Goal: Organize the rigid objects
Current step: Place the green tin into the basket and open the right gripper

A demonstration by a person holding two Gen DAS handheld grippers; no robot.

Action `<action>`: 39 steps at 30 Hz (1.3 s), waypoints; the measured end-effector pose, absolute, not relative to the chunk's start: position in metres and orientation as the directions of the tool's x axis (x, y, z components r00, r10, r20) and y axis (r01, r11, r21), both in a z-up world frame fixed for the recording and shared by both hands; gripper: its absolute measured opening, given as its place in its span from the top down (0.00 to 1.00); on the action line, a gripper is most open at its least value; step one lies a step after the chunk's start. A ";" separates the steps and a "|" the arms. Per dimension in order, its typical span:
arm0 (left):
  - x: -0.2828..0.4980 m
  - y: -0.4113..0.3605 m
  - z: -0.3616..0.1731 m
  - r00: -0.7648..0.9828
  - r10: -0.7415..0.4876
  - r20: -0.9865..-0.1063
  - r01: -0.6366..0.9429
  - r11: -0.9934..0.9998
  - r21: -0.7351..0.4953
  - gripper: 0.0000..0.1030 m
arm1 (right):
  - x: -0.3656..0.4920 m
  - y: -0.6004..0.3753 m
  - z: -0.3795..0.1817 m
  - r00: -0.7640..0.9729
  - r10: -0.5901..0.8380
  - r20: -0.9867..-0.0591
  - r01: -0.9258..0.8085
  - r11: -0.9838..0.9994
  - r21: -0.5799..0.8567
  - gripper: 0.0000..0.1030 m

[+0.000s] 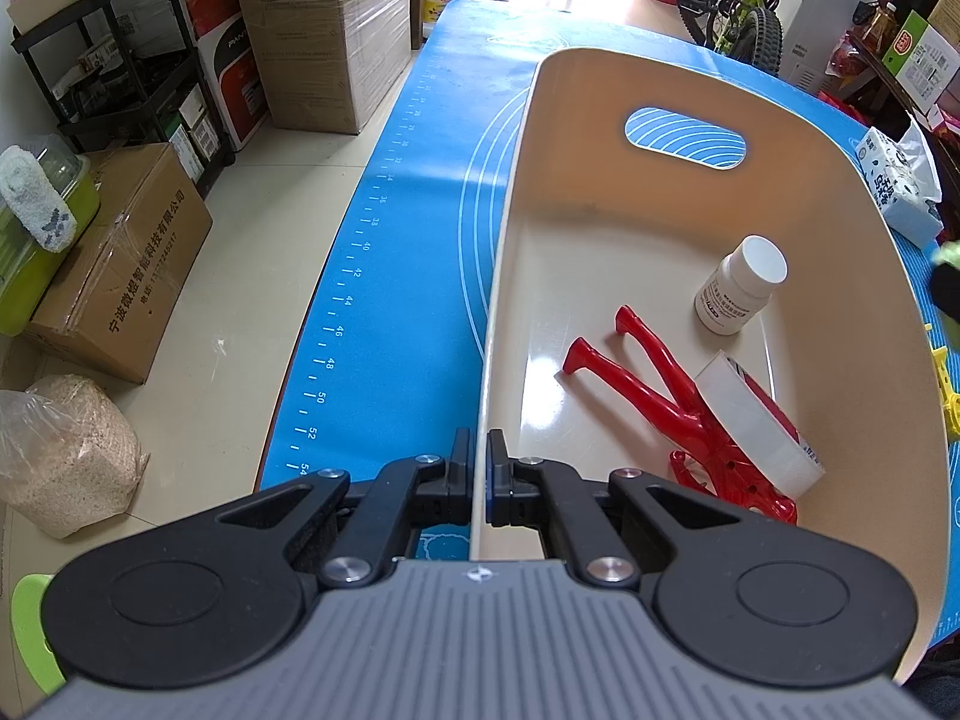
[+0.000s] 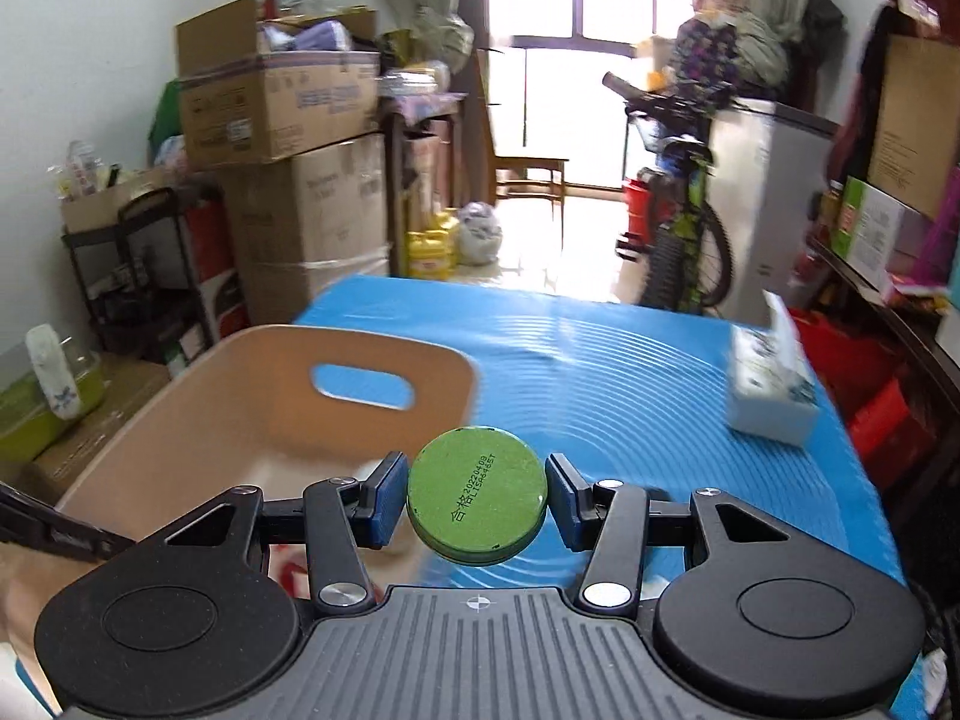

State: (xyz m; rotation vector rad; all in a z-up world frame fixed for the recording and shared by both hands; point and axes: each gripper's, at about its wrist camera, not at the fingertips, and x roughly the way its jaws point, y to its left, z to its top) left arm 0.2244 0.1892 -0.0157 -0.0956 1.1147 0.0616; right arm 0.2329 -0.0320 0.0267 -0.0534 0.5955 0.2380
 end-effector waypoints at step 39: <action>0.226 0.185 -0.015 0.438 0.007 -0.899 -0.096 0.995 -0.039 0.96 | 0.244 0.005 0.018 0.668 0.278 -0.690 -0.391 0.921 -0.007 0.28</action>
